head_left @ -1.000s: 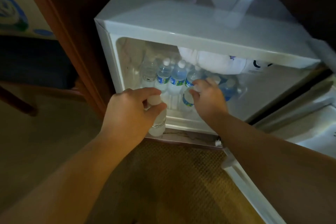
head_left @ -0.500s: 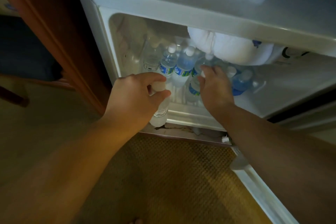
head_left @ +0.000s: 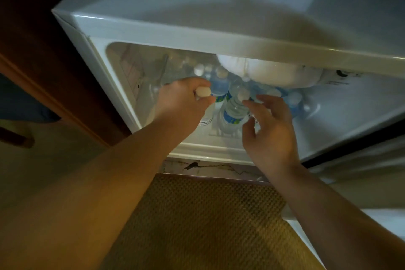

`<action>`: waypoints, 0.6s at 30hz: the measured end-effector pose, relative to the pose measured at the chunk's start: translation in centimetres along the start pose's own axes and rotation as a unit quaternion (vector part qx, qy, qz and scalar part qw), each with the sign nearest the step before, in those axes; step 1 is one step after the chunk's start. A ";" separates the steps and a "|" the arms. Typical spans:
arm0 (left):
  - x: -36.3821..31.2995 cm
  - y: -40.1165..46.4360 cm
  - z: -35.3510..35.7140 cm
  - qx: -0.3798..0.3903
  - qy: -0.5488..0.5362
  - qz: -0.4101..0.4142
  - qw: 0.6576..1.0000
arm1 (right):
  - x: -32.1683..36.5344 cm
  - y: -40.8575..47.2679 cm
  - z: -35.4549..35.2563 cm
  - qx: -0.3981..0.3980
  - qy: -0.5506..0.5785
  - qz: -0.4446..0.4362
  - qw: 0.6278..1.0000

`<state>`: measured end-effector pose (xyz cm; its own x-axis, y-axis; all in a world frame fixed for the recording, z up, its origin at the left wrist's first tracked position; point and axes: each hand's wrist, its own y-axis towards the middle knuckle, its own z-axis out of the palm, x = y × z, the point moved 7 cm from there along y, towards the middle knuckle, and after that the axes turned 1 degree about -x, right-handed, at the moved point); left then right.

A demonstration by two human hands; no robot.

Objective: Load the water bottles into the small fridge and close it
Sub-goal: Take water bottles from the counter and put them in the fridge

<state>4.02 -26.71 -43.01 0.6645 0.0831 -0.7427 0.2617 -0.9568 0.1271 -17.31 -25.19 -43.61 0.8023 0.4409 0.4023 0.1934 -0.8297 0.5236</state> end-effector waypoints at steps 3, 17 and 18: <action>-0.5 1.8 1.6 0.014 0.014 0.018 1.000 | 2.1 -1.4 -5.1 -0.062 0.026 -0.038 0.997; -1.1 3.7 5.1 0.066 0.022 -0.016 0.997 | 4.6 7.1 -14.6 -0.065 -0.151 -0.051 0.985; -1.0 3.8 5.1 0.066 0.026 -0.022 0.997 | 4.2 7.2 -14.3 -0.050 -0.167 -0.041 0.984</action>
<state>0.73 -31.83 -45.13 0.6915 0.1365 -0.7094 0.1990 -0.9800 0.0055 -20.59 -24.43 -27.44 0.9300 0.3550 0.0950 0.2231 -0.7507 0.6218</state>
